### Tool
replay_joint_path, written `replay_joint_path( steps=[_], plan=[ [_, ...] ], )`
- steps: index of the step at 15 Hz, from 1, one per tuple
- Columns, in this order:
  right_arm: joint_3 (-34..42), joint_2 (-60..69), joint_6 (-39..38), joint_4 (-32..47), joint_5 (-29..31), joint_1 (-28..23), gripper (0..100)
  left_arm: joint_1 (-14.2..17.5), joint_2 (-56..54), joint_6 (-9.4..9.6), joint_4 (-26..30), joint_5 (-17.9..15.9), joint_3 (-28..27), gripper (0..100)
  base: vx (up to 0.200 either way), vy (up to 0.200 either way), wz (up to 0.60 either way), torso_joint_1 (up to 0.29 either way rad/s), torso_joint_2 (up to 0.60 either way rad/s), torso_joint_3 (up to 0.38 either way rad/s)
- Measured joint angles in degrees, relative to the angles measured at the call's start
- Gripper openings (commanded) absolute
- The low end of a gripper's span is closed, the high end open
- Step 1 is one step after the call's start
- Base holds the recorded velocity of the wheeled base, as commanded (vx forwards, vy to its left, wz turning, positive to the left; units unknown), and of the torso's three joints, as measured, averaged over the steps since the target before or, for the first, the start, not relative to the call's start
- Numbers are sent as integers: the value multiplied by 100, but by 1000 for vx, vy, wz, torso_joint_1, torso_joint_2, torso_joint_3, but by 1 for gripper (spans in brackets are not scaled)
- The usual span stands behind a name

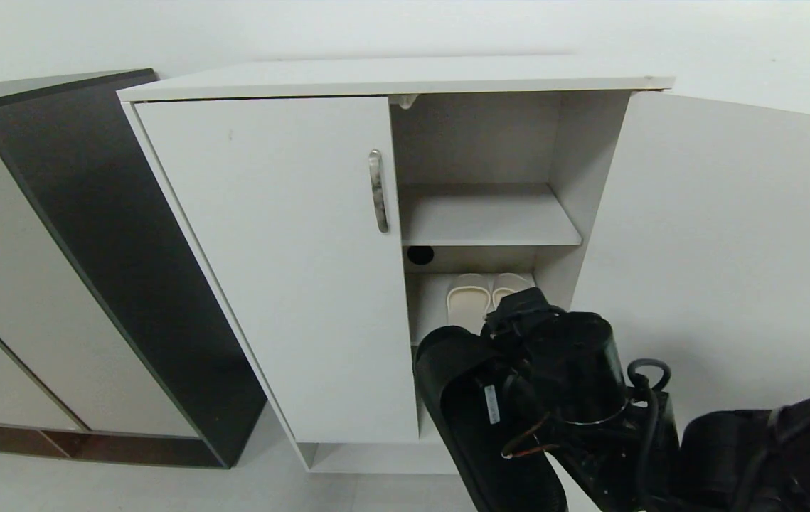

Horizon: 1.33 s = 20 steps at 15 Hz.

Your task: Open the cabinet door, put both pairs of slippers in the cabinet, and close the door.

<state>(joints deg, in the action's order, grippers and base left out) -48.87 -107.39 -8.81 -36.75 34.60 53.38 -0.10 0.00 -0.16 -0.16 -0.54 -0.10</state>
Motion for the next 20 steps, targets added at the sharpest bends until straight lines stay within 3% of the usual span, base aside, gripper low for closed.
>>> replay_joint_path(
  steps=[2,6,9,16,20],
  plan=[
    [-964,33,-708,1659,739,174,0,0,0,0,2,0,0,0,0,0,0,0,0,0],
    [-2420,129,-1152,2798,1346,345,0,-1,0,6,0,0,0,0,0,0,0,0,0,0],
    [-2907,122,-1078,2998,1538,334,0,2,0,9,0,0,0,0,0,0,0,0,0,0],
    [-2971,-9,-1070,3003,1787,111,0,0,0,13,0,0,0,0,0,0,0,0,0,0],
    [-2912,-28,-1053,2973,1787,113,0,2,0,16,-2,-6,0,0,200,0,0,-2,1,5]
  ],
)
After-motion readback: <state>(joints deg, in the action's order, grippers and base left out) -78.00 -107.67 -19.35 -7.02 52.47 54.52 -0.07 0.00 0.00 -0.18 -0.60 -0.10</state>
